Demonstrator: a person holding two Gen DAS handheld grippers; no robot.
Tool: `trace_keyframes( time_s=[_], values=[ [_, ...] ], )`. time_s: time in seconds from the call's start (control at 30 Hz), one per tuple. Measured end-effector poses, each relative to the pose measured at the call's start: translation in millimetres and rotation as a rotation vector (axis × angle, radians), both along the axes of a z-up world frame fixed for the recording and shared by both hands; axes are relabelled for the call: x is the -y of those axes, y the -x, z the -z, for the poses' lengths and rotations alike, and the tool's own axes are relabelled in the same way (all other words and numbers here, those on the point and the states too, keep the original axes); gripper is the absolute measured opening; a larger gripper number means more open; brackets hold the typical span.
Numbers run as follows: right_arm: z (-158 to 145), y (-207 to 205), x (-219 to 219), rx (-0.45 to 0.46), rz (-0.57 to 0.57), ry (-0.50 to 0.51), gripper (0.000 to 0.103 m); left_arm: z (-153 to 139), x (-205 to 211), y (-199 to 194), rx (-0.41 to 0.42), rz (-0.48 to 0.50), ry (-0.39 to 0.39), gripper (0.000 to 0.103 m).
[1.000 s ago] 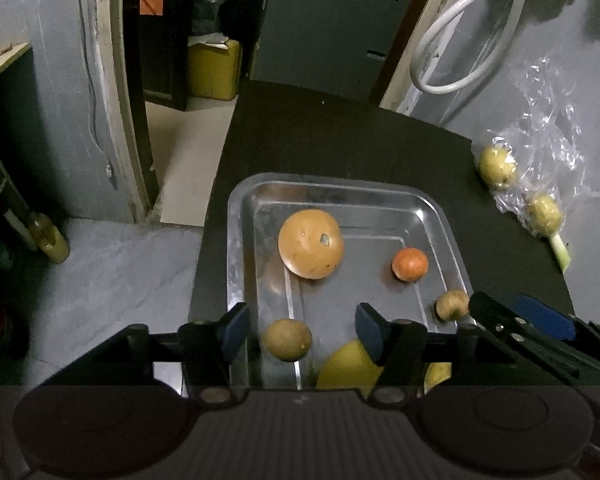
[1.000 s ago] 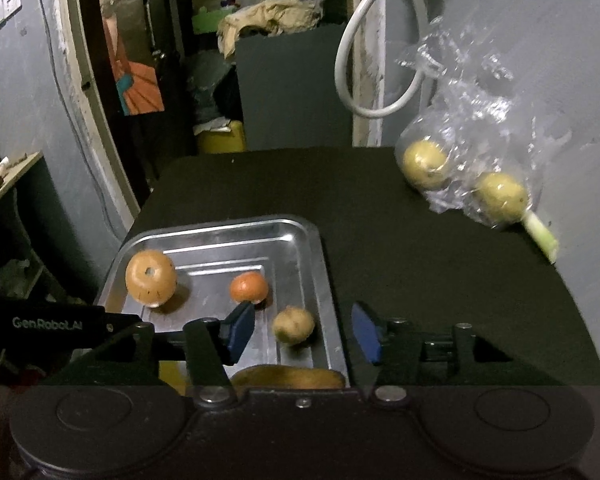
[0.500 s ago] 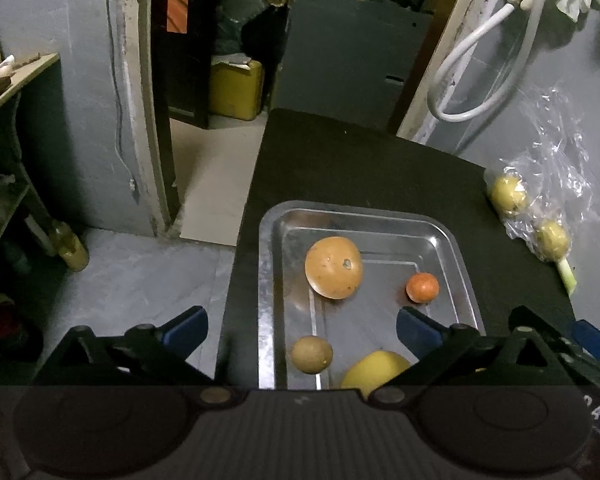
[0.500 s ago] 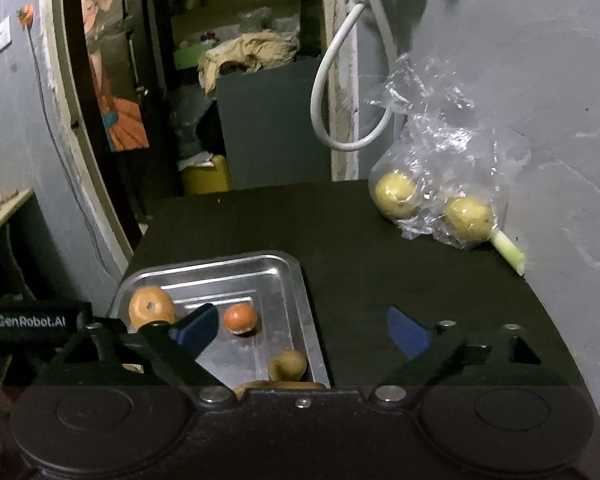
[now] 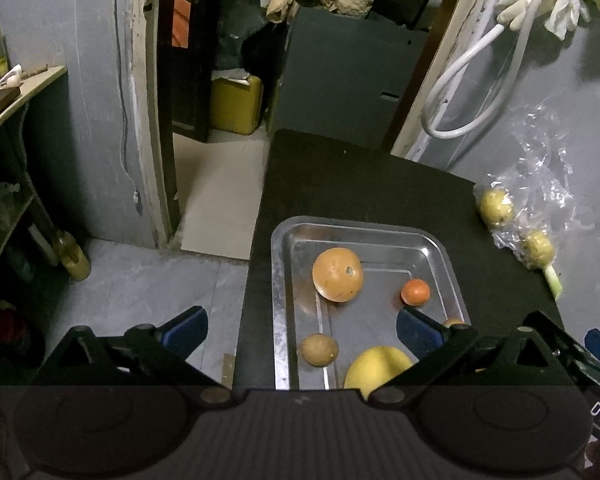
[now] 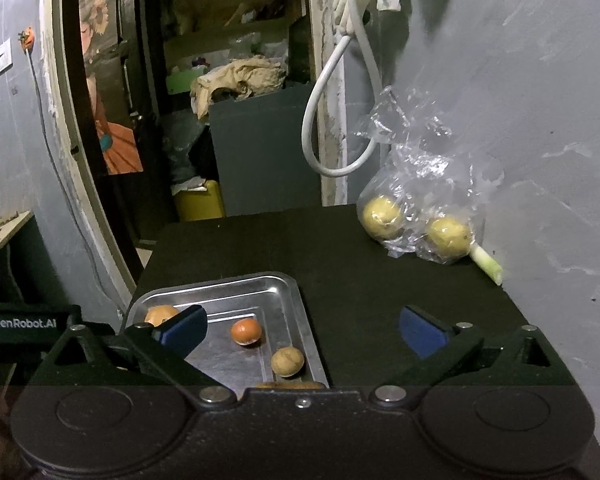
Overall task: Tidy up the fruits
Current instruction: 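Lift both open tools up and away from the tray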
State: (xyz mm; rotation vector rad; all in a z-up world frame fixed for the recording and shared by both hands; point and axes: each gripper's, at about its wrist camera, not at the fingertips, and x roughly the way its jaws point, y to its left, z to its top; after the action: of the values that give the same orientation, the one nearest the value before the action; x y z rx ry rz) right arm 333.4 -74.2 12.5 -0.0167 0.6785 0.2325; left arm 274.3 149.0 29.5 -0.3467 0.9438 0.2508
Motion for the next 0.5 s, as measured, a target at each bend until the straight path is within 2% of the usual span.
trace_keyframes(
  time_s=[0.5],
  values=[
    [-26,40,11,0.081,0.039,0.025,0.102,-24,1,31,0.046,0.028,-0.016,0.102]
  ],
)
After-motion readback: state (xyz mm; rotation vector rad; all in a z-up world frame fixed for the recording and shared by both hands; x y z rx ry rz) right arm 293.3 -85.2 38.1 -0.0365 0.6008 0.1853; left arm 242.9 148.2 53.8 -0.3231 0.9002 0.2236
